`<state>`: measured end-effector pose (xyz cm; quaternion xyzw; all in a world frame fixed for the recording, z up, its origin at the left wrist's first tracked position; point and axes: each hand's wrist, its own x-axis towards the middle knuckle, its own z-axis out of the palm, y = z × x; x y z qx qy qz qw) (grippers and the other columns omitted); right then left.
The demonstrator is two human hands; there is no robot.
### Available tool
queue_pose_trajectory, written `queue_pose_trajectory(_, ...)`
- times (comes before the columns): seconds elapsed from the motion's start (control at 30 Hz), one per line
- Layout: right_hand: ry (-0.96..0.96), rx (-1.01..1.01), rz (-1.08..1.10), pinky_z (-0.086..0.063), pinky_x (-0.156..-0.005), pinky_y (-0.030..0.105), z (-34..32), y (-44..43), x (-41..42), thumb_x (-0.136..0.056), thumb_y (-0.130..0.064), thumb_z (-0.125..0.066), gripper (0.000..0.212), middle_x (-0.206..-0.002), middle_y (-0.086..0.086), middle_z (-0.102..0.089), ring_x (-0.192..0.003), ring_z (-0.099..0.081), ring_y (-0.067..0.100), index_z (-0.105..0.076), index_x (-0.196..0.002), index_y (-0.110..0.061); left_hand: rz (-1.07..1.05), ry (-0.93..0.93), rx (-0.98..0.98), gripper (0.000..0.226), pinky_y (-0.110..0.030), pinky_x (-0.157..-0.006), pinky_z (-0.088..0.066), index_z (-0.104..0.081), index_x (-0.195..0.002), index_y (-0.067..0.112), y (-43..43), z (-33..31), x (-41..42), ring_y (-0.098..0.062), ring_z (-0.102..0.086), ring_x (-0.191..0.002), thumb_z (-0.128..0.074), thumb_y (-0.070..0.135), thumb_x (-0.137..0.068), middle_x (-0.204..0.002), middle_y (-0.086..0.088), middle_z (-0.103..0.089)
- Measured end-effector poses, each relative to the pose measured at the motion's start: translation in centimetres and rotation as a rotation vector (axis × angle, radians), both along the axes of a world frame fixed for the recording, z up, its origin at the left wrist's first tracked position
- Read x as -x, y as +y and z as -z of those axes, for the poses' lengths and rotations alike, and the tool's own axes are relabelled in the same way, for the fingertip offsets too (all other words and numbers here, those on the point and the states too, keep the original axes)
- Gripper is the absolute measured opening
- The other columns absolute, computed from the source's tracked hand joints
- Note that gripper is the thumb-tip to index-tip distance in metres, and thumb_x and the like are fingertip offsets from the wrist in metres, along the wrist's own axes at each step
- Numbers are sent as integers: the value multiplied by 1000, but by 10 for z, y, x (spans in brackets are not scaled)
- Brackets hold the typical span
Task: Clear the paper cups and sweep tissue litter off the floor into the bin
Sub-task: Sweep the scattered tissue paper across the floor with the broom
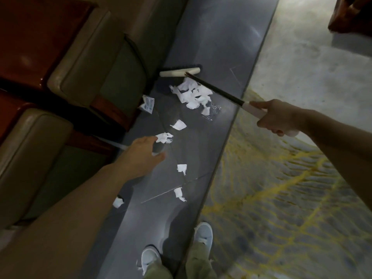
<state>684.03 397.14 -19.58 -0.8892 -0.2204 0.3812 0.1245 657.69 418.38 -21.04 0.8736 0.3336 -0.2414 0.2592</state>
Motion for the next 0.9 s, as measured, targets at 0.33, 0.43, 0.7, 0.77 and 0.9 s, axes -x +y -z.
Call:
queue_pose_trajectory(0.33, -215, 259, -384, -45, -35, 22, -35, -6, 6, -83, -8, -58, 73, -63, 1, -48, -40, -51, 19, -36, -142, -46, -34, 50, 6, 67, -36, -109, -31, -31, -145, 10, 6, -11, 26, -28, -33, -135, -57, 39, -91, -150, -12, -32)
queue_pose_trajectory(0.43, -218, 282, -356, -51, -43, 28, -55, -32, -2, -82, -6, -58, 74, -62, 0, -51, -43, -54, 25, -38, -138, -50, -26, 52, 34, 71, -38, -108, -31, -38, -139, 3, 3, -13, 26, -31, -36, -132, -52, 50, -88, -145, -17, -38)
queue_pose_trajectory(0.7, -153, 131, -47, -46, -38, 25, -40, -53, 15, -84, -8, -60, 71, -72, 6, -55, -48, -57, 27, -39, -142, -43, 19, -41, -10, 62, -35, -107, -31, -37, -141, 7, -11, -14, 20, -29, -36, -133, -60, 34, -90, -143, -14, -41)
queue_pose_trajectory(0.77, -102, 58, 65, -43, -38, 24, -21, -40, 22, -85, -7, -59, 69, -73, 8, -55, -44, -53, 24, -38, -143, -39, 11, -54, -5, 62, -34, -107, -30, -37, -141, 6, -9, -13, 24, -28, -35, -133, -59, 33, -91, -144, -14, -41)
queue_pose_trajectory(0.9, -23, -68, 242, -42, -44, 26, 9, -4, 31, -88, -5, -50, 65, -66, 8, -53, -46, -49, 23, -35, -147, -30, -5, -25, -8, 64, -34, -110, -28, -31, -145, 7, 3, -12, 33, -27, -32, -135, -56, 35, -92, -149, -13, -34)
